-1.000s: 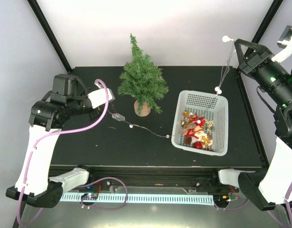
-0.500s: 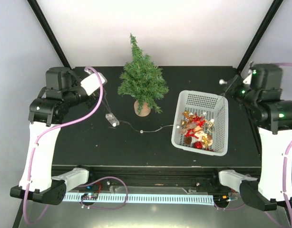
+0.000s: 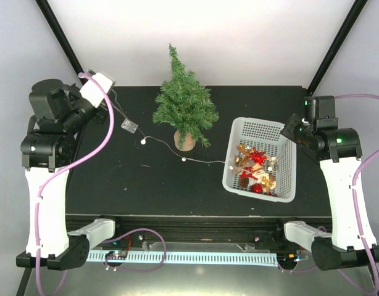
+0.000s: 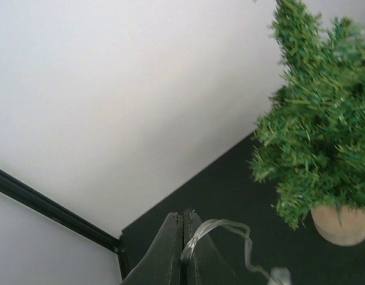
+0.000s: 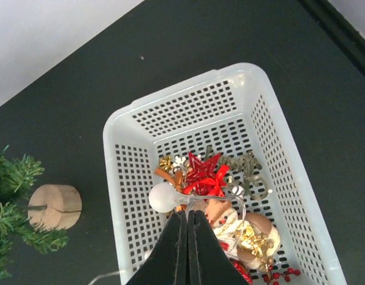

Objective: Decorate the small christmas tree

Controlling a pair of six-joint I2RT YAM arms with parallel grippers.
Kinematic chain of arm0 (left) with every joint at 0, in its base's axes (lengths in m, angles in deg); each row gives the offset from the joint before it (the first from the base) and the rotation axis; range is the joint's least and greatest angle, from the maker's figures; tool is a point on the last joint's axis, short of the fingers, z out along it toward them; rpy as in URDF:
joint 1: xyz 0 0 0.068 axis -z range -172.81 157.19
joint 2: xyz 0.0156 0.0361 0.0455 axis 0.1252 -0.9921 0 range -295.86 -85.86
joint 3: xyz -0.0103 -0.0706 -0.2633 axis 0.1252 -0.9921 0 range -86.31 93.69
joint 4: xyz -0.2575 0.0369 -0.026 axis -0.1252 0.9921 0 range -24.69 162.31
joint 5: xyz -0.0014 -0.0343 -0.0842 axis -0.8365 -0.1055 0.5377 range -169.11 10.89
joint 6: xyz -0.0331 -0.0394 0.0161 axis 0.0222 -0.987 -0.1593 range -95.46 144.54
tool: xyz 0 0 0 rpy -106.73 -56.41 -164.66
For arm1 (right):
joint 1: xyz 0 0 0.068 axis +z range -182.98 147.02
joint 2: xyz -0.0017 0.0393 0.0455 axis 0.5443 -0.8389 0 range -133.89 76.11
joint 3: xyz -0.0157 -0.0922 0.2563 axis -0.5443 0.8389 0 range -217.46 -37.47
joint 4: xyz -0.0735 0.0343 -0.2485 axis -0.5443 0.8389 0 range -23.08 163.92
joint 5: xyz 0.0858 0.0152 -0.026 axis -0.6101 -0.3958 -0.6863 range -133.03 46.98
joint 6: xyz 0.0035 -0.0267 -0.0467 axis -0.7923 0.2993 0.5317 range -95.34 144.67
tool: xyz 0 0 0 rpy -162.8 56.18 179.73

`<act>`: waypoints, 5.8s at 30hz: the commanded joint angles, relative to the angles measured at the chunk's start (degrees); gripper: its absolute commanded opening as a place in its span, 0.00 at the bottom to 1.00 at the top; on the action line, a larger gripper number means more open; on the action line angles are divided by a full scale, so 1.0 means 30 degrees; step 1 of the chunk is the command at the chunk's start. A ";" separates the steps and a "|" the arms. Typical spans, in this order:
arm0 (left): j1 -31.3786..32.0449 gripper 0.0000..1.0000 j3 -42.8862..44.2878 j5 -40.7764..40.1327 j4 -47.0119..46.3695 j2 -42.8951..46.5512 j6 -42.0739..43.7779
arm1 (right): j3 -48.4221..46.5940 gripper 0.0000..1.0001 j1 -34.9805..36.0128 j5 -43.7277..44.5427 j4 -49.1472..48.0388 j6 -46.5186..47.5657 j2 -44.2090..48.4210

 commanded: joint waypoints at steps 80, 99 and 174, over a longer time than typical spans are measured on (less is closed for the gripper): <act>-0.0204 0.02 0.2220 0.1135 -0.1922 0.0093 -0.3477 | 0.4188 0.50 0.8462 -0.9522 -0.4109 -1.6967 -0.6646; 0.0124 0.02 0.2642 0.1562 -0.1675 0.0085 -0.3464 | 0.3465 0.40 0.9317 -0.9917 -0.3934 -1.6884 -0.9694; 0.0468 0.02 0.1366 0.2097 -0.0705 -0.0205 -0.2978 | -0.0215 0.01 0.3231 -1.3013 -1.2032 -0.9089 -0.2669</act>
